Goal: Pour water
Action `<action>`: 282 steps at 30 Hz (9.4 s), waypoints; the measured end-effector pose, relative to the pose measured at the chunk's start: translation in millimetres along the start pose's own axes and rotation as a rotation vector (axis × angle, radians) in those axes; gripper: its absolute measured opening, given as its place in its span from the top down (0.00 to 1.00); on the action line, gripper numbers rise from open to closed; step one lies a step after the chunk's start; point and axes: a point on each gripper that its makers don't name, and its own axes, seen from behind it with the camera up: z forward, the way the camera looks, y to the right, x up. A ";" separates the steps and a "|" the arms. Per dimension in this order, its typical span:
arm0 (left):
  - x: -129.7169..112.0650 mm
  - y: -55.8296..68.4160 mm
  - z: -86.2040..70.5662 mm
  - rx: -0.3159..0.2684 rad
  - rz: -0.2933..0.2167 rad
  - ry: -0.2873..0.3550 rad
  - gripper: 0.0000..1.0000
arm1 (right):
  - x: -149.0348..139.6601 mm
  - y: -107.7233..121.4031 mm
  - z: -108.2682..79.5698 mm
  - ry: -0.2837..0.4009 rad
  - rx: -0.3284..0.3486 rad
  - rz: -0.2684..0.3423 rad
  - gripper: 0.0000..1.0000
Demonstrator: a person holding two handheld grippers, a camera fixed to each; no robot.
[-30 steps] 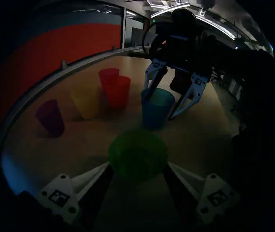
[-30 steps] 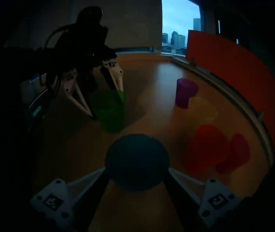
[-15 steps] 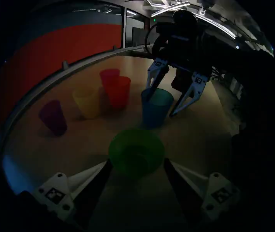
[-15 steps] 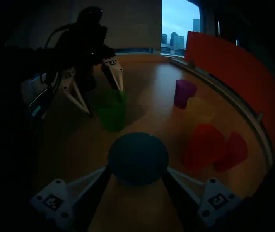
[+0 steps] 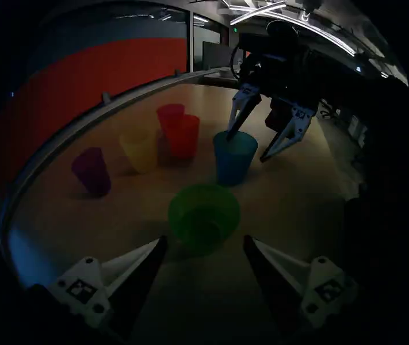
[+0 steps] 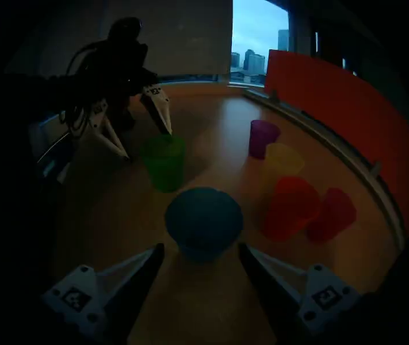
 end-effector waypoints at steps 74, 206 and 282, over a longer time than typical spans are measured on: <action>31.9 -110.0 -161.7 0.688 -0.286 0.487 0.02 | 38.1 107.1 -178.4 0.403 -0.743 0.275 0.00; 1.3 -145.2 -117.4 1.053 -0.392 0.630 0.02 | -6.8 148.6 -267.7 0.681 -1.266 0.528 0.00; 1.7 -144.6 -116.9 1.054 -0.391 0.630 0.02 | -30.2 155.2 -164.4 0.617 -1.132 0.454 0.01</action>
